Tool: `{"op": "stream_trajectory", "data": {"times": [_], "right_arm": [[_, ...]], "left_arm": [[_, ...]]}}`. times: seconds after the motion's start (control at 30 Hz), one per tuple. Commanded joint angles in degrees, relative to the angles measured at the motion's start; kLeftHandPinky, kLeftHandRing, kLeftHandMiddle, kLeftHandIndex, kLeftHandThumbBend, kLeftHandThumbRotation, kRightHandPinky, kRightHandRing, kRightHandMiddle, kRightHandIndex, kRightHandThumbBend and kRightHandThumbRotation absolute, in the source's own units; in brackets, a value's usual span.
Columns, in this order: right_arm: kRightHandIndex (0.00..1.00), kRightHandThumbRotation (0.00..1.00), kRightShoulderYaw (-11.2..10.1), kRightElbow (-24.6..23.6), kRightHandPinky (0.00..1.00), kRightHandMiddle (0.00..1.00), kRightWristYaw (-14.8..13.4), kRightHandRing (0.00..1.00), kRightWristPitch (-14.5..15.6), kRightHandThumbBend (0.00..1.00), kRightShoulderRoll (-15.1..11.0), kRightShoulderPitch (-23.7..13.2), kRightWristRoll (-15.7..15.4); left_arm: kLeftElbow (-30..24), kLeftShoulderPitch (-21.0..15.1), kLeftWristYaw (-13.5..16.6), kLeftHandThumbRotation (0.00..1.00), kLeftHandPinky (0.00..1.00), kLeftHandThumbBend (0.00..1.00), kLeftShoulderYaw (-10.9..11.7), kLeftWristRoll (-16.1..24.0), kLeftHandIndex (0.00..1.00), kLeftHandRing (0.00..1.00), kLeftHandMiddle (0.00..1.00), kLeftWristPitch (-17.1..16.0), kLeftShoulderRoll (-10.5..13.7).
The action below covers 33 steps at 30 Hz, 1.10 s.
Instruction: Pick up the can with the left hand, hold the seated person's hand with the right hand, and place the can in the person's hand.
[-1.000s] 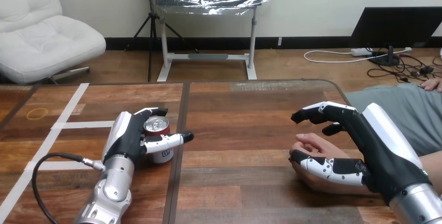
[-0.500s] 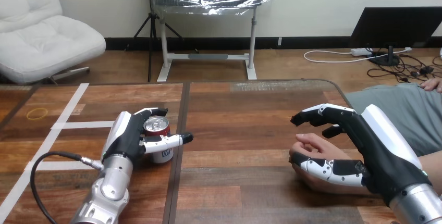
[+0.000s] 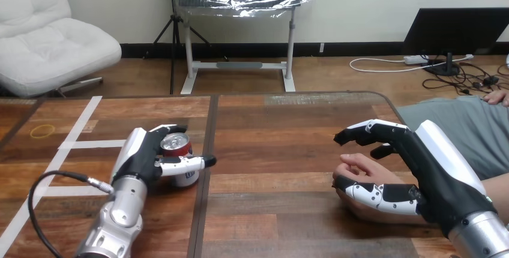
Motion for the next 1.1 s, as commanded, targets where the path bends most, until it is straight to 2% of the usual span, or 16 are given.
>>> {"op": "stream_trajectory", "data": {"times": [0.0, 0.37, 0.63, 0.83, 1.07], "right_arm": [[0.68, 0.0, -1.2, -2.7, 0.7, 0.77, 0.0, 0.78, -0.4, 0.59, -1.3, -3.5, 0.7], [0.68, 0.0, -1.3, -3.0, 0.7, 0.77, 0.3, 0.79, 0.2, 0.6, -1.5, -3.5, 0.4], [0.68, 0.0, -1.2, -3.0, 0.7, 0.77, 0.3, 0.79, 0.6, 0.6, -1.9, -3.6, 0.4], [0.68, 0.0, -1.2, -2.9, 0.71, 0.77, 0.3, 0.78, 0.5, 0.6, -2.2, -3.8, 0.8], [0.68, 0.0, -1.0, -3.0, 0.71, 0.77, 0.4, 0.78, 0.7, 0.6, -2.4, -3.9, 1.0]], "left_arm": [[-1.0, -0.4, -1.7, 0.26, 0.67, 0.82, -1.6, 1.4, 0.81, 0.76, 0.8, 2.0, 1.2], [-2.5, -0.1, -3.0, 0.19, 0.68, 0.79, -3.4, 3.6, 0.81, 0.77, 0.81, 3.6, 2.7], [-2.5, 0.3, -2.1, 0.06, 0.65, 0.78, -3.7, 4.4, 0.77, 0.73, 0.77, 2.3, 3.2], [-3.7, 0.8, 0.2, 0.01, 0.57, 0.78, -4.8, 6.6, 0.72, 0.66, 0.71, 2.4, 3.6], [-3.2, 0.9, 3.8, 0.0, 0.51, 0.78, -5.8, 8.8, 0.65, 0.57, 0.62, 0.9, 3.8]]}}
